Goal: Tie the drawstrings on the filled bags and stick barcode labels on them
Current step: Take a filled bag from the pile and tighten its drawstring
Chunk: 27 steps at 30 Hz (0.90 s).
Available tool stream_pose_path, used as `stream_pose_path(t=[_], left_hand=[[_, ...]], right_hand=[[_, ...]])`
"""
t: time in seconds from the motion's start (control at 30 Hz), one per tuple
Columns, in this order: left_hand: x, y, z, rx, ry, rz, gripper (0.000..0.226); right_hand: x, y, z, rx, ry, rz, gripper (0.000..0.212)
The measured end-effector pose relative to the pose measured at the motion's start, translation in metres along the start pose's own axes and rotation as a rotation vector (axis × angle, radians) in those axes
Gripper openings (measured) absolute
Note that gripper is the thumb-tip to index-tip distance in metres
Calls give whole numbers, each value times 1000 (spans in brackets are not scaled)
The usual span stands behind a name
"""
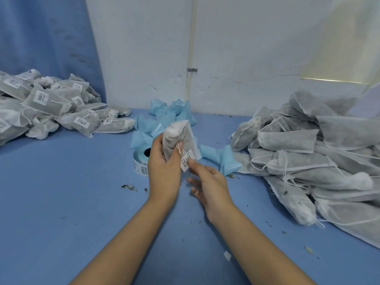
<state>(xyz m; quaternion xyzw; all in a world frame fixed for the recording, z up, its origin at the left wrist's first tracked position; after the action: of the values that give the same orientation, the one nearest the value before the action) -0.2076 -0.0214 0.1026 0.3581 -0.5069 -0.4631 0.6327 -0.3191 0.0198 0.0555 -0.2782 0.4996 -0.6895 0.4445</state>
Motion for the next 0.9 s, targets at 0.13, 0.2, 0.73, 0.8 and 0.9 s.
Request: stream_pose_path(t=[0.13,0.2,0.73,0.8,0.9], left_hand=[[6,-7,3,-48,-97,-138,7],[6,-15,4,-16,-134,-233,7],[-3,-47,8,-135,-359,-524,29],[-4,-47,9,-188,-384,-547,27],[-4,-44,8,-31,-355,-488,25]], right_hand=[[6,-5,-4,1,-74,-149,46],[9,-8,-5,37,-148,-155,38],[17,-8,-15,297,-87,-157,35],[17,-8,-15,321,-89,-154,36],[17,-8,-17,349,-82,-158,28]])
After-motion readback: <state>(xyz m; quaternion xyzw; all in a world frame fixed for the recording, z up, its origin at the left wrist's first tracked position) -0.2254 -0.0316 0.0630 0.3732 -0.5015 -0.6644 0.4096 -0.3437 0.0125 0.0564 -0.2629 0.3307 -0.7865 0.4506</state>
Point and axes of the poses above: each hand's wrist, its own x-axis towards the middle knuckle, its own z-axis out of the palm, y = z × x, the point moved 6 cm from there along x, towards the middle knuckle, and after that the axes turned 9 degrees about -z, right-handed, at the moved point
